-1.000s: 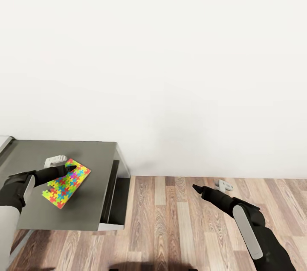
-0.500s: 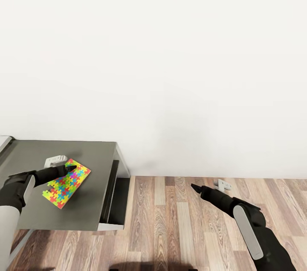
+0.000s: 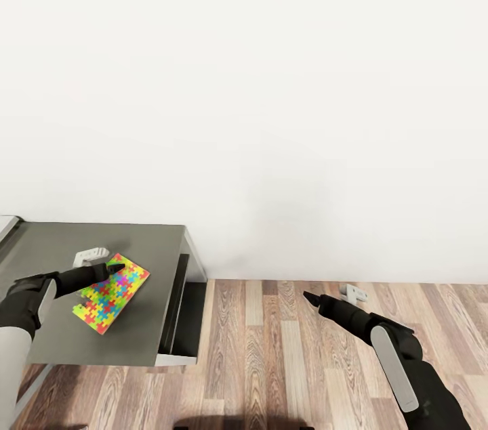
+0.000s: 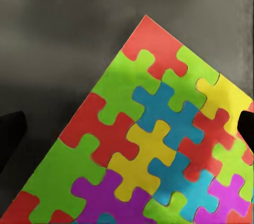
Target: Put all the toys in the child's room - the three board games (two on the bed and one on the table), the two jigsaw puzzles on the table, and the tennis ball on the table - inside the toy box on the table in the child's room.
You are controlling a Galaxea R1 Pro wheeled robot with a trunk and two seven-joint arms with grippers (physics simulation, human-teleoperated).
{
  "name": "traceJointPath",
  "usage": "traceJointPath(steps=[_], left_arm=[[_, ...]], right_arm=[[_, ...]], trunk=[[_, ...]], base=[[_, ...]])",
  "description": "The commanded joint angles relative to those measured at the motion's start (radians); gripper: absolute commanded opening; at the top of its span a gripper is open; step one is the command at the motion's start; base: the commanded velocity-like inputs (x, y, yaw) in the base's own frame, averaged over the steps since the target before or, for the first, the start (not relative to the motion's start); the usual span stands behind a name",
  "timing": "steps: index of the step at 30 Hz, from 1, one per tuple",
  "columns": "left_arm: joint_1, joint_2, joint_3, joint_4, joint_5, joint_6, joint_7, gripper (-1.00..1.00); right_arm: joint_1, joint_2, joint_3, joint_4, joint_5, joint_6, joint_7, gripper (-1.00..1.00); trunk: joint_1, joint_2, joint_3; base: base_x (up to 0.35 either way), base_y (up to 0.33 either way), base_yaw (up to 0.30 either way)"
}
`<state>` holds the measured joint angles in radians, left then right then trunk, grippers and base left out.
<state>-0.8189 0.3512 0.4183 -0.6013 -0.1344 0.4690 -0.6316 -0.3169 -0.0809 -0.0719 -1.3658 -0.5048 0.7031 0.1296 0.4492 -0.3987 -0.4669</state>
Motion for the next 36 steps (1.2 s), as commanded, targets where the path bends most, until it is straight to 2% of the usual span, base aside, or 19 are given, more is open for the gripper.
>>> traceJointPath(steps=[1, 7, 36], left_arm=[[0.000, -0.001, 0.005, 0.032, -0.011, 0.010, -0.025, 1.00], [0.000, -0.001, 0.005, 0.031, -0.011, 0.011, -0.052, 1.00], [0.000, -0.002, 0.005, 0.032, -0.011, 0.011, -0.059, 1.00]], right_arm=[[-0.001, 0.000, -0.002, -0.001, 0.003, 0.006, 0.005, 1.00], [0.000, 0.000, -0.002, -0.001, 0.003, 0.006, 0.005, 1.00], [-0.001, 0.000, -0.002, -0.001, 0.003, 0.004, 0.005, 1.00]], trunk=[[0.001, -0.001, -0.002], [0.001, -0.001, -0.002], [0.001, -0.001, -0.002]], base=[[0.000, 0.000, 0.000], [0.000, 0.000, 0.000], [0.000, 0.000, 0.000]])
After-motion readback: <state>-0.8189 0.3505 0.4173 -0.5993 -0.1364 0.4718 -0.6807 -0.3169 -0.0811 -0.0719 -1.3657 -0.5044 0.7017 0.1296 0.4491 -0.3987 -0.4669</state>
